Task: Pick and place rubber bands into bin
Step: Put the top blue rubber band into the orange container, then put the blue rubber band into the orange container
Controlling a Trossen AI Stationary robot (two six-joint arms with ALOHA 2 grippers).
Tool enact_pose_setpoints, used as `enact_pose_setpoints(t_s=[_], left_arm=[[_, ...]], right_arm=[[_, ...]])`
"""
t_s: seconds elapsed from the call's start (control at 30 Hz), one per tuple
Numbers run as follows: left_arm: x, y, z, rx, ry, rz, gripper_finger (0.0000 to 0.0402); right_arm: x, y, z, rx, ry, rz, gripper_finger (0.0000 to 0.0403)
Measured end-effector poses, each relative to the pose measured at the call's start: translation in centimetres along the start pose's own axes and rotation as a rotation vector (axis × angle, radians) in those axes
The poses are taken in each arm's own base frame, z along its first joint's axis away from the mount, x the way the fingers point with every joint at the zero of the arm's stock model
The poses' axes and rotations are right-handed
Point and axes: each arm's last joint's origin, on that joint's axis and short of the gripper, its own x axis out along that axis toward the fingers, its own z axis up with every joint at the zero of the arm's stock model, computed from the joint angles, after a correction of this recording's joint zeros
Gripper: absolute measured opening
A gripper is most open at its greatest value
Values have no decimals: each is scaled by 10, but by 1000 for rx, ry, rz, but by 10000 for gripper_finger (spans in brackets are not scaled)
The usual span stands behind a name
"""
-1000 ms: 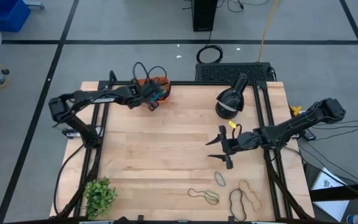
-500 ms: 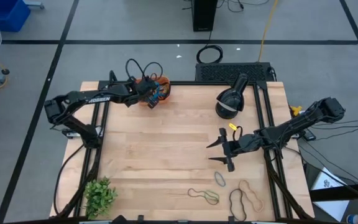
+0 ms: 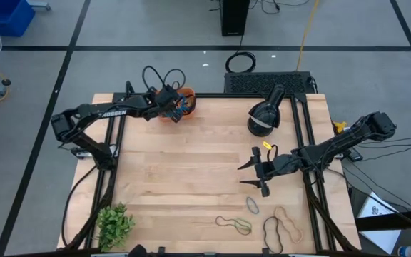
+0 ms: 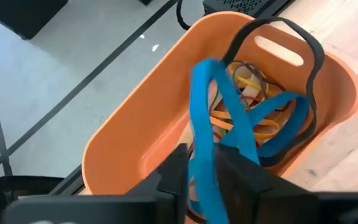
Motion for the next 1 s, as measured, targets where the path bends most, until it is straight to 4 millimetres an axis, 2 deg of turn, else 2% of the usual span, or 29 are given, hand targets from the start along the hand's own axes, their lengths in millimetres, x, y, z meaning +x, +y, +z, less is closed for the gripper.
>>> enact_pose_setpoints(t_s=[0.2, 0.3, 0.4, 0.6, 0.73, 0.83, 1.0], left_arm=[[0, 0, 0, 0, -1, 0, 158], [0, -1, 0, 13, -1, -12, 178], [-2, -8, 0, 21, 5, -125, 188], [-15, -37, -1, 72, -11, -464, 193], [-33, -68, 4, 122, -209, -597, 194], [-53, -88, 10, 153, -366, -707, 192], [-76, -116, 3, 209, -449, -816, 191]], right_arm=[[0, 0, 0, -5, 0, 4, 224], [0, 2, -1, -59, 12, 13, 224], [-2, 9, -1, -123, 8, 38, 224], [-5, 22, -7, -115, 69, 78, 224], [-6, 30, -16, -124, 173, 39, 224], [-3, 35, -13, -131, 227, 27, 224], [9, 44, -18, -133, 385, 53, 224]])
